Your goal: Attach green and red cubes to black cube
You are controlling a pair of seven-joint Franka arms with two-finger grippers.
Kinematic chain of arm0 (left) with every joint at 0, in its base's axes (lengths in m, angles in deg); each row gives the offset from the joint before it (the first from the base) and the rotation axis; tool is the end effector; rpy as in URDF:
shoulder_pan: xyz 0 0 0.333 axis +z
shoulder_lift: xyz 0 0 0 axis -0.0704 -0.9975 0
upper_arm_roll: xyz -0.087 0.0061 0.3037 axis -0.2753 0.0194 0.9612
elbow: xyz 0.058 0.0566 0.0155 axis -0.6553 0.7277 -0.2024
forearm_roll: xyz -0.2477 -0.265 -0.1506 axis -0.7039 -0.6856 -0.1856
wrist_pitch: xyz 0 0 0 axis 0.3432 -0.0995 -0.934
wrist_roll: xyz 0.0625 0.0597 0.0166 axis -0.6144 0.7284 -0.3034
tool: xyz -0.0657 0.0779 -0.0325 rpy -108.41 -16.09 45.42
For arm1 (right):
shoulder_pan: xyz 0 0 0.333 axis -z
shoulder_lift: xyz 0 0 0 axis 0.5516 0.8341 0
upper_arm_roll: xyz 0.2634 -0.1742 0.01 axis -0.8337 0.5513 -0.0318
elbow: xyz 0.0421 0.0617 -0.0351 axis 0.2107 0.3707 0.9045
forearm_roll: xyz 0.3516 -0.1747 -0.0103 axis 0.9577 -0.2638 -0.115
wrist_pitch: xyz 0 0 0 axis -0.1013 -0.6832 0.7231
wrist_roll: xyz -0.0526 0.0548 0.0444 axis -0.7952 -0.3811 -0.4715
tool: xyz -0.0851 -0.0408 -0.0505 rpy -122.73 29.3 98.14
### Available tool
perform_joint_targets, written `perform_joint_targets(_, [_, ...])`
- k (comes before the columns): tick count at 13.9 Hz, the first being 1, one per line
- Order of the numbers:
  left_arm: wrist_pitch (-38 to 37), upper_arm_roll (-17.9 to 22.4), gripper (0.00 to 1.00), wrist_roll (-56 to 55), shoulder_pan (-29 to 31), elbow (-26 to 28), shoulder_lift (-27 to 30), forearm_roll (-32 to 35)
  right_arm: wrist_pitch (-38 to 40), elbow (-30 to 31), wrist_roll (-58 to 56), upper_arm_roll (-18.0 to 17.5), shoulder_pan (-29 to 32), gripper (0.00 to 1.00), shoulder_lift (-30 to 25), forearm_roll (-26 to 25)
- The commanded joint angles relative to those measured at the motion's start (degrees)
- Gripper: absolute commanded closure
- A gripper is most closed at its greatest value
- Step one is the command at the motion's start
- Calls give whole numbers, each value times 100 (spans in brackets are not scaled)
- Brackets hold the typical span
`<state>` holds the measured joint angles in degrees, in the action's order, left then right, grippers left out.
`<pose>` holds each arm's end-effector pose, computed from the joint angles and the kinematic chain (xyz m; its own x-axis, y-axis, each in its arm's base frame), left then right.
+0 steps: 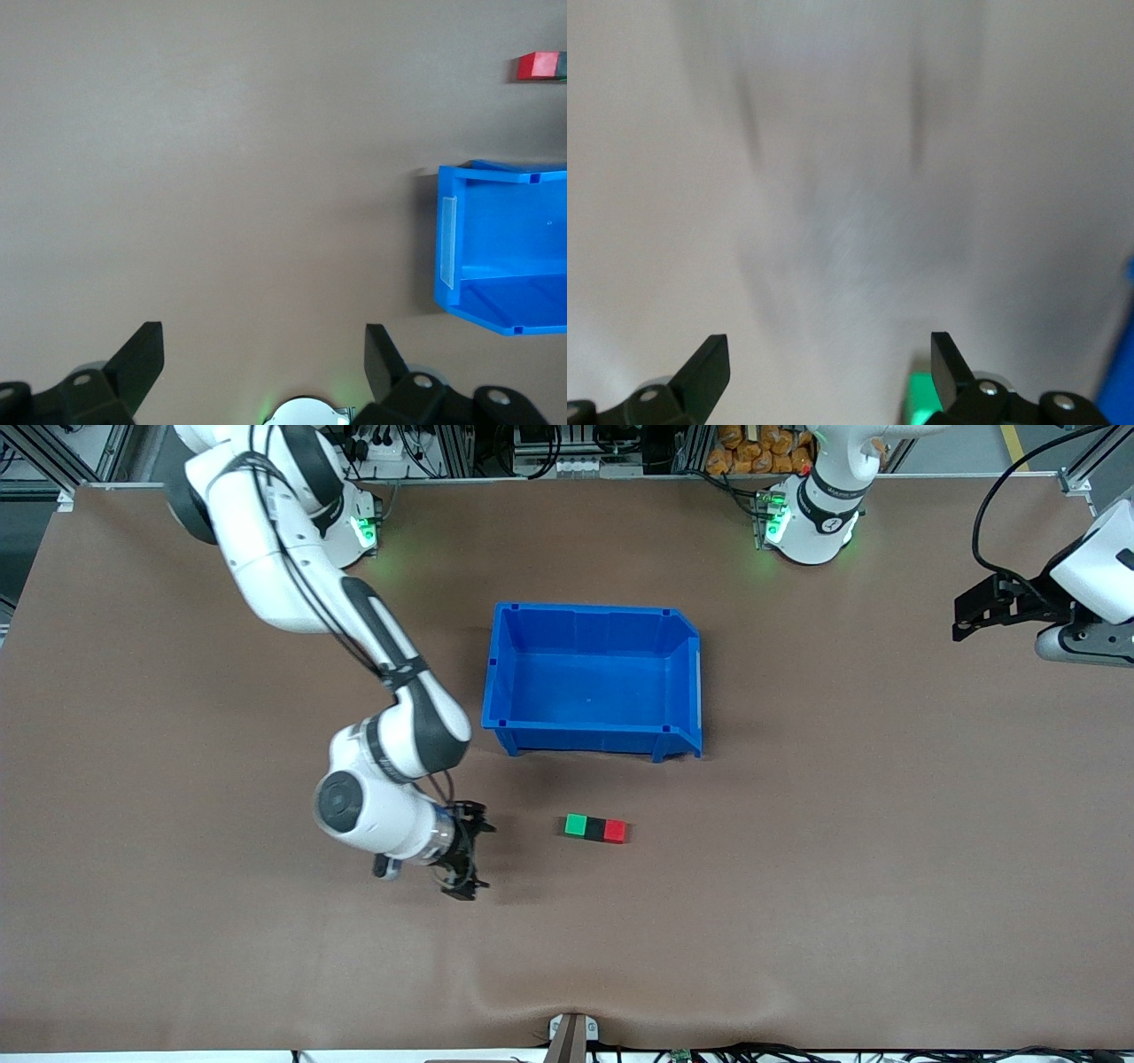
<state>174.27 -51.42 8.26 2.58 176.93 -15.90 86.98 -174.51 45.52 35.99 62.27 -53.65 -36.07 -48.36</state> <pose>0.5429 -0.0480 0.6422 0.9890 -0.1425 -0.0384 -0.1445 -0.9880 -0.0539 0.7140 0.3033 0.2605 -0.0502 -0.9437 -0.3269 -0.9984 0.0392 0.0404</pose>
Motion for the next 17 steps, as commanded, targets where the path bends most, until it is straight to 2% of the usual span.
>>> perform_joint_targets(1, [2,-15,0,-5,5,-39,31,32,514,74,-204,-141,277,0,-253,-44])
perform_joint_targets(4, [2,-23,0,-5,-3,-48,31,41,778,74,-326,-114,470,0,-482,-88])
perform_joint_targets(7, [2,-23,0,-5,5,-39,31,32,1392,74,-1247,-123,584,0,-746,-290])
perform_joint_targets(13, [11,-23,0,4,5,-48,31,41,2044,74,-3119,-149,1146,0,-1519,-264])
perform_joint_targets(17, [11,-94,0,4,14,-48,31,59,2632,74,-4305,-123,1445,0,-1774,-290])
